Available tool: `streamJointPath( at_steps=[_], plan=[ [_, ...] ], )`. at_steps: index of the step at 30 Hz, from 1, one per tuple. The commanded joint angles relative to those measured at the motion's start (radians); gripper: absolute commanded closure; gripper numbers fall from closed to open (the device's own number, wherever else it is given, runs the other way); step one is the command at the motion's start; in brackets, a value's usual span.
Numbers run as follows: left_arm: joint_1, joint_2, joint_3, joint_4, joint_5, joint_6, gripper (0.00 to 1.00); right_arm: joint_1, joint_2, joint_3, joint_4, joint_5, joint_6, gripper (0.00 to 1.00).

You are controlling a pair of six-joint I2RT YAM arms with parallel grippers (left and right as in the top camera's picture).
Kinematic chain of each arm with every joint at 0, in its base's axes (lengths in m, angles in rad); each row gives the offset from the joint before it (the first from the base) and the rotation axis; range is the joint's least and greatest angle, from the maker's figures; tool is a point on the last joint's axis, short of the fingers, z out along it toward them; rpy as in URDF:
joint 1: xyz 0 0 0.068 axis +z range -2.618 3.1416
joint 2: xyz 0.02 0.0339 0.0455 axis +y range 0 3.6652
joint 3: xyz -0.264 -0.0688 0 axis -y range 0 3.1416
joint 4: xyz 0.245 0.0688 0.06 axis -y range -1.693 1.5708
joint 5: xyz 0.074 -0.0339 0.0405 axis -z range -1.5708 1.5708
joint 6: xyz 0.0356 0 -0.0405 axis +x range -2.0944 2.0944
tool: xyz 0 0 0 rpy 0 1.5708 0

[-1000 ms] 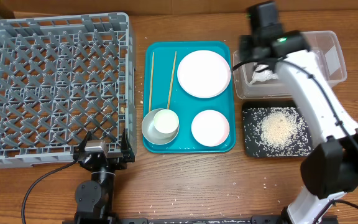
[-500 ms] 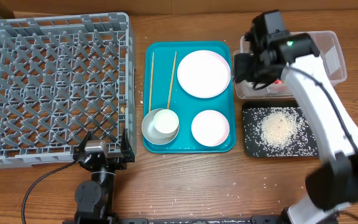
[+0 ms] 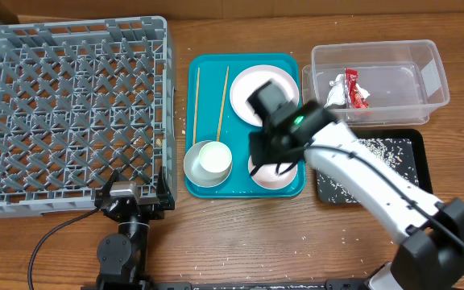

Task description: Sort waste into correct bins and load items into the dishwasher

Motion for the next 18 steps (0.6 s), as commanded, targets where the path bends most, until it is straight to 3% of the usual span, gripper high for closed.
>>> streamJointPath(
  at_steps=[1, 7, 16, 18],
  plan=[
    [0.006, -0.010, -0.004, 0.001, 0.004, -0.014, 0.00, 0.042, 0.000, -0.092, 0.095, 0.047, -0.027, 0.56],
    [0.006, -0.011, -0.004, 0.001, 0.004, -0.014, 0.00, 0.086, 0.002, -0.218, 0.253, 0.087, -0.081, 0.50],
    [0.006, -0.011, -0.004, 0.001, 0.004, -0.014, 0.00, 0.083, 0.063, -0.301, 0.411, 0.158, -0.082, 0.61],
    [0.006, -0.011, -0.004, 0.001, 0.004, -0.014, 0.00, 0.083, 0.080, -0.301, 0.418, 0.158, -0.082, 0.69]
  ],
)
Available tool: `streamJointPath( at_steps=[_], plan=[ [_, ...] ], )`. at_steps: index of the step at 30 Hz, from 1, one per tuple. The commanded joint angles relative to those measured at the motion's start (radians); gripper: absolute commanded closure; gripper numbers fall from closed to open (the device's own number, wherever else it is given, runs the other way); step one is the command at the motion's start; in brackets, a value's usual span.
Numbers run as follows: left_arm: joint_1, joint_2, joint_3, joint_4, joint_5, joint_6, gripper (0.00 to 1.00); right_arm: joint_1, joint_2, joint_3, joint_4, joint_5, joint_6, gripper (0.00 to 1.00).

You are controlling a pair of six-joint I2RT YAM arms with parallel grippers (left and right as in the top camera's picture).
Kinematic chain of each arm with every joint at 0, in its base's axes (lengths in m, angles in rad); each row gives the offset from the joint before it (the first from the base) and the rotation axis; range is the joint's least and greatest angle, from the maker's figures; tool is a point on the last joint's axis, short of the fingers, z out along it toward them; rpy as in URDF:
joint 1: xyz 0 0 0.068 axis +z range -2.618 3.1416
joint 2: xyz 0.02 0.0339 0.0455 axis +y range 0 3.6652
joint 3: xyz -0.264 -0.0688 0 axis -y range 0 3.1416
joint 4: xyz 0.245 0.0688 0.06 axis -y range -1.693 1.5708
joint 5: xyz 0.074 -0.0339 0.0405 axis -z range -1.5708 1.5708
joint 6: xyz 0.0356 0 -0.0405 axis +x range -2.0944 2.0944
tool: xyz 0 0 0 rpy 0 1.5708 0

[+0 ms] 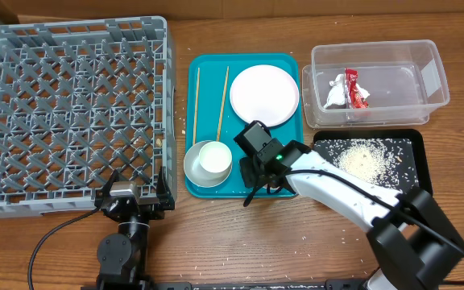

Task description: Sort waste into correct bins and load items into the dishwasher

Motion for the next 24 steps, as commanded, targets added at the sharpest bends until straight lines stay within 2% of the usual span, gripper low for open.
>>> streamJointPath(
  at_steps=[1, 4, 7, 10, 15, 18, 24],
  plan=[
    [0.006, -0.011, -0.004, 0.000, 0.005, -0.014, 0.00, -0.002, 0.032, -0.010, 0.012, 0.036, -0.002, 0.74],
    [0.006, -0.011, -0.004, 0.000, 0.005, -0.014, 0.00, -0.002, 0.032, -0.010, 0.013, 0.044, -0.002, 0.88],
    [0.006, -0.011, -0.004, 0.000, 0.005, -0.014, 0.00, -0.002, 0.032, -0.008, 0.003, 0.044, -0.002, 0.96],
    [0.006, -0.011, -0.004, 0.000, 0.005, -0.014, 0.00, -0.004, 0.030, 0.013, -0.040, 0.044, 0.007, 0.96],
    [0.006, -0.011, -0.004, 0.000, 0.005, -0.014, 0.00, -0.034, -0.025, 0.088, -0.146, -0.007, 0.174, 0.96],
    [0.006, -0.011, -0.004, 0.000, 0.005, -0.014, 0.00, -0.084, -0.095, 0.090, -0.127, -0.105, 0.254, 0.96],
    [0.006, -0.011, -0.004, 0.000, 0.005, -0.014, 0.00, -0.268, -0.223, 0.090, -0.097, -0.391, 0.269, 0.96]
  ],
)
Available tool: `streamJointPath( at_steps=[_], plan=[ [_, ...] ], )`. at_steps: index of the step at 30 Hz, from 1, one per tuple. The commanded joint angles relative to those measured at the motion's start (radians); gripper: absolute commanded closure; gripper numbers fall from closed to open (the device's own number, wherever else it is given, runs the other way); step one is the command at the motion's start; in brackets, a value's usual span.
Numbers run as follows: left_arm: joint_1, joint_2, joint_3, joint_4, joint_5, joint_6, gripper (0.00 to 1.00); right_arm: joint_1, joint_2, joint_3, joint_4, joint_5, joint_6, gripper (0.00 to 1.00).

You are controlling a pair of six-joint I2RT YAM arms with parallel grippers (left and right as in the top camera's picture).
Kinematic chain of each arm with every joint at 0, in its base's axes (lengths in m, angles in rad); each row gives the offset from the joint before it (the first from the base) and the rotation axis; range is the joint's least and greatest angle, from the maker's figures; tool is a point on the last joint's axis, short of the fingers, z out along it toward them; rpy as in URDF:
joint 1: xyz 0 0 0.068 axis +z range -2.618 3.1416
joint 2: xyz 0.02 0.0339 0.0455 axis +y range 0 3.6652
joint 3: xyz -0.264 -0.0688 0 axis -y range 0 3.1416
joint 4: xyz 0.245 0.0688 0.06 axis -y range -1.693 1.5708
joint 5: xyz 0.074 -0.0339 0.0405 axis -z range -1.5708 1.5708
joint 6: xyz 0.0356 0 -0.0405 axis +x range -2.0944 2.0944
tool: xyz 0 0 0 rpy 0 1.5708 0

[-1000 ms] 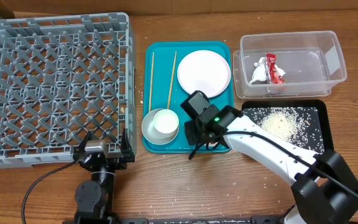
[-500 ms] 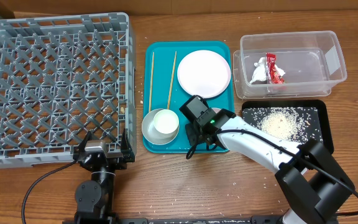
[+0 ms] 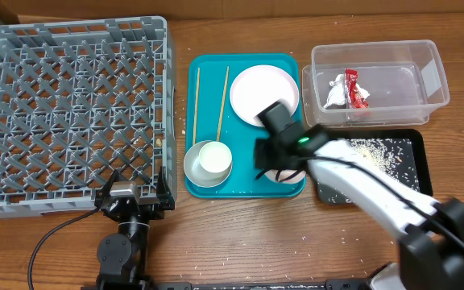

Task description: Sort waste into correct bins and load items into the dishwasher

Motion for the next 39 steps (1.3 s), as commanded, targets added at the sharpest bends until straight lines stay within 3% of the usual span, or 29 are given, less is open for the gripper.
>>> streamJointPath(
  at_steps=[1, 7, 14, 16, 19, 20, 23, 26, 29, 35, 39],
  plan=[
    [0.006, -0.011, -0.003, 0.000, 0.005, -0.014, 0.00, -0.130, -0.103, 0.032, 0.002, -0.231, 0.048, 0.96],
    [0.006, -0.011, -0.003, 0.000, 0.005, -0.014, 0.00, -0.365, -0.126, 0.032, -0.058, -0.352, -0.006, 0.96],
    [0.006, -0.011, -0.003, 0.000, 0.005, -0.014, 0.00, -0.491, -0.125, 0.030, -0.129, -0.552, -0.148, 0.96],
    [0.006, -0.011, -0.003, 0.000, 0.005, -0.014, 0.00, -0.504, -0.125, 0.030, -0.109, -0.631, -0.261, 0.96],
    [0.006, -0.011, -0.003, 0.000, 0.005, -0.014, 0.00, -0.491, -0.125, 0.030, -0.098, -0.959, -0.521, 0.96],
    [0.006, -0.011, -0.003, 0.000, 0.005, -0.014, 0.00, -0.478, -0.125, 0.030, -0.101, -0.994, -0.545, 0.96],
    [0.006, -0.010, -0.003, 0.000, 0.005, -0.014, 0.00, -0.414, -0.125, 0.030, -0.107, -0.837, -0.502, 0.96],
    [0.006, -0.011, -0.003, 0.000, 0.005, -0.014, 0.00, -0.285, -0.124, 0.030, -0.107, -0.407, -0.416, 0.96],
    [0.006, -0.011, -0.003, 0.000, 0.005, -0.014, 0.00, -0.132, -0.112, 0.030, -0.065, -0.141, -0.412, 0.96],
    [0.006, -0.011, -0.003, 0.000, 0.005, -0.014, 0.00, 0.067, -0.042, 0.030, 0.023, 0.191, -0.412, 0.96],
    [0.006, -0.011, -0.003, 0.000, 0.005, -0.014, 0.00, 0.093, 0.047, 0.030, 0.056, 0.207, -0.413, 0.96]
  ],
)
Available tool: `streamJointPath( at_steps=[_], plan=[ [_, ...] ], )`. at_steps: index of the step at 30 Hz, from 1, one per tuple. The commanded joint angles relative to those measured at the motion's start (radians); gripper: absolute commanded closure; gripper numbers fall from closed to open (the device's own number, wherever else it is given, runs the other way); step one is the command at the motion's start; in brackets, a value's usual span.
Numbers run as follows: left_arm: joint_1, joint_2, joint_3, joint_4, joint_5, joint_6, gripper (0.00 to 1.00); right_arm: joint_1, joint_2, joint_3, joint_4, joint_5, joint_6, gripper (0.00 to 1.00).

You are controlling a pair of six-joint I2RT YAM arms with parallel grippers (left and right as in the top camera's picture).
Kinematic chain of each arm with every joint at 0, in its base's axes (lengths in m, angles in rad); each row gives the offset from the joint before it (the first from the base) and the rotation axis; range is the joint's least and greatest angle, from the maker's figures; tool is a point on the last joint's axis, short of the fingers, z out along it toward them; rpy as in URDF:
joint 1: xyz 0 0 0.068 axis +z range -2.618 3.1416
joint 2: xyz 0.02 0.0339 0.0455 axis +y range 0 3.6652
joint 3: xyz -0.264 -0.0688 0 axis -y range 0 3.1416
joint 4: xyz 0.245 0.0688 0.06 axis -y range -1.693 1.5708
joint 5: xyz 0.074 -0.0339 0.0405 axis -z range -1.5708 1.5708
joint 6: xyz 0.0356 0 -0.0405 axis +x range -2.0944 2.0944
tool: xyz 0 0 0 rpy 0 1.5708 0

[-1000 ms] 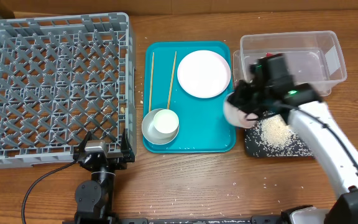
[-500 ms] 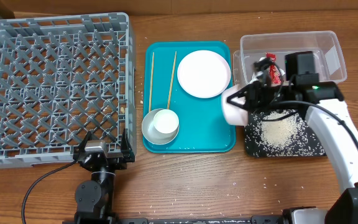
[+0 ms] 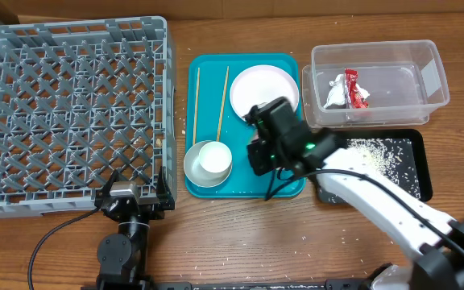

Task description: Sort waste into correct bins and load items into the dishwasher

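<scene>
My right gripper [image 3: 258, 158] hangs low over the front right of the teal tray [image 3: 204, 64]. The arm hides its fingers and whatever lies beneath. On the tray are a white plate [image 3: 260, 84], two chopsticks [image 3: 197, 105] and a grey bowl [image 3: 193, 171] with a white cup [image 3: 213, 158] in it. The grey dish rack [image 3: 71, 113] stands at the left. My left gripper [image 3: 133, 193] rests at the table's front, below the rack, and its fingers are unclear.
A clear bin [image 3: 393, 60] with red and white wrappers [image 3: 349, 89] stands at the back right. In front of it a black tray [image 3: 413, 169] holds scattered rice. Loose grains dot the wooden table near the front.
My right gripper has shifted a little left and back over the tray. The white rim seen at its lower right no longer shows. The left arm has not moved.
My right gripper first stood over a small white bowl at the tray's front right. Then it reached the tray's front edge, with a rice pile visible in the black tray. Later it was back over the front right corner, and now sits slightly further left.
</scene>
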Motion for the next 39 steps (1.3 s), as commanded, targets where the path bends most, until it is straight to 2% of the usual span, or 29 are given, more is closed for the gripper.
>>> streamJointPath(
  at_steps=[1, 5, 6, 8, 9, 11, 12, 14, 19, 21, 25, 31, 37, 39],
  plan=[
    [0.006, -0.011, -0.004, 0.000, 0.005, -0.014, 0.00, 0.003, 0.089, 0.018, 0.027, 0.141, 0.002, 0.96],
    [0.006, -0.011, -0.004, 0.000, 0.005, -0.014, 0.00, -0.001, 0.157, 0.019, 0.048, 0.140, 0.002, 0.96],
    [0.006, -0.011, -0.004, 0.000, 0.005, -0.014, 0.00, -0.001, 0.156, 0.020, 0.043, 0.139, 0.004, 0.89],
    [0.006, -0.010, -0.004, 0.000, 0.005, -0.014, 0.00, -0.001, 0.138, 0.035, 0.019, 0.138, 0.042, 0.65],
    [0.006, -0.011, -0.004, 0.000, 0.005, -0.014, 0.00, -0.001, 0.123, 0.048, 0.006, 0.136, 0.062, 0.57],
    [0.006, -0.011, -0.004, 0.000, 0.005, -0.014, 0.00, -0.001, 0.085, 0.077, -0.015, 0.114, 0.077, 0.45],
    [0.006, -0.010, -0.004, 0.000, 0.001, -0.013, 0.00, -0.001, 0.048, 0.096, -0.026, 0.082, 0.077, 0.36],
    [0.006, -0.011, -0.004, 0.001, 0.002, -0.014, 0.00, -0.001, 0.004, 0.114, -0.037, 0.055, 0.077, 0.27],
    [0.006, -0.010, -0.004, 0.000, 0.006, -0.014, 0.00, -0.001, -0.131, 0.139, -0.052, 0.000, 0.077, 0.22],
    [0.006, -0.011, -0.004, -0.003, 0.041, -0.023, 0.00, -0.001, -0.178, 0.139, -0.052, -0.009, 0.078, 0.16],
    [0.004, -0.010, -0.003, -0.001, 0.234, -0.128, 0.00, -0.001, -0.212, 0.138, -0.066, -0.035, 0.180, 0.23],
    [0.004, -0.010, 0.021, 0.039, 0.322, -0.270, 0.00, 0.003, -0.131, 0.116, -0.064, -0.085, 0.207, 0.32],
    [0.004, -0.010, 0.185, 0.043, 0.371, -0.276, 0.00, 0.003, 0.033, 0.114, 0.025, -0.087, 0.209, 0.55],
    [0.004, -0.010, 0.215, 0.044, 0.409, -0.279, 0.00, 0.003, 0.085, 0.114, 0.047, -0.110, 0.209, 0.57]
  ],
)
